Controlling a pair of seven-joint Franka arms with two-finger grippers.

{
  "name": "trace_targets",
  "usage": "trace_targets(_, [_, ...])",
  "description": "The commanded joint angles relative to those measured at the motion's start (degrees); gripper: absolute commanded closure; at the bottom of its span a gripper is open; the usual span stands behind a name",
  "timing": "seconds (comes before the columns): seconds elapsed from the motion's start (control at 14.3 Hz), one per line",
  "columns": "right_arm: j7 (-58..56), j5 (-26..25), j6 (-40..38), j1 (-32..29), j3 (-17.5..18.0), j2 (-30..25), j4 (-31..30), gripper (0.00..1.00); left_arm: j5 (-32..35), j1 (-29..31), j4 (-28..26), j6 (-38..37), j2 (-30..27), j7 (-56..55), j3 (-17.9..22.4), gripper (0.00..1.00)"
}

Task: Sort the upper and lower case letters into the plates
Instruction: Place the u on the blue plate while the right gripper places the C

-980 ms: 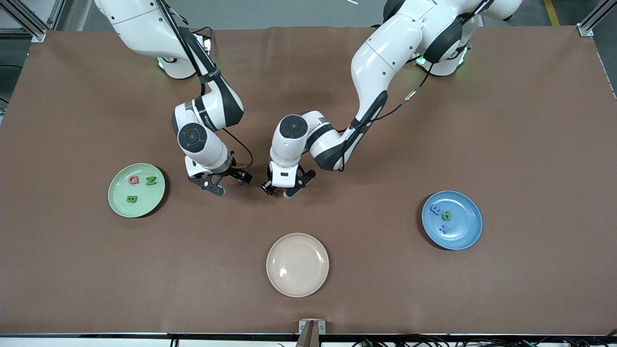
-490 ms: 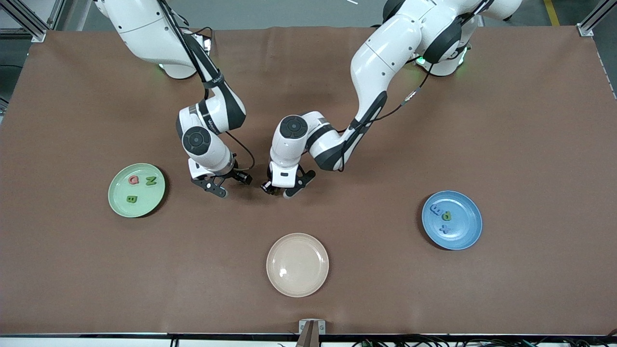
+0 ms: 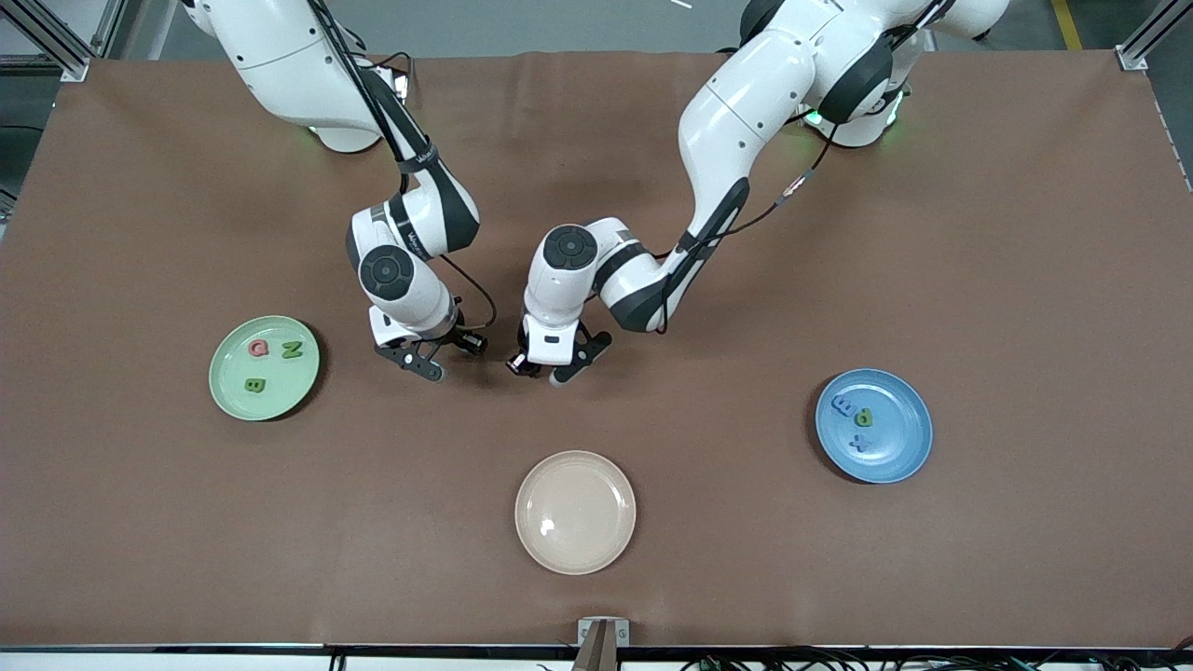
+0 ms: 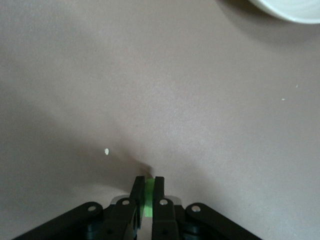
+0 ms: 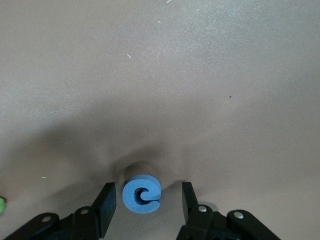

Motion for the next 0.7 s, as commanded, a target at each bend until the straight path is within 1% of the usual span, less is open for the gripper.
trace_targets(0.0, [0.76,0.51,1.25,0.92,-0.53,0.26,-0.22,0.46,-0.64,1.98,-0.18,-1.55,-3.13,-0.80,0.76,1.00])
trace_targets(0.14, [0.76,0.51,1.25,1.09,-0.53,0.26,-0.22,0.51,-0.21,4.80,-0.62,-4.80,-5.94,-0.72,0.85,1.00])
trace_targets(0.28, [0.76,0.60,1.25,1.09,-0.53,0.34,-0.22,0.57,0.23,7.87,-0.97,-10.32,-8.58,0.07,0.94,1.00])
trace_targets(0.42, [0.76,0.60,1.25,1.09,-0.53,0.26,-0.22,0.69,3.04,11.04,-1.41,-16.56,-10.43,3.05,0.85,1.00])
trace_targets(0.56, [0.76,0.60,1.25,1.09,-0.53,0.26,-0.04,0.80,3.31,13.85,-1.77,-21.93,-11.84,7.09,0.85,1.00])
trace_targets(0.63, [0.76,0.60,1.25,1.09,-0.53,0.26,-0.04,0.84,3.31,15.52,-2.81,-24.04,-13.06,9.54,0.85,1.00])
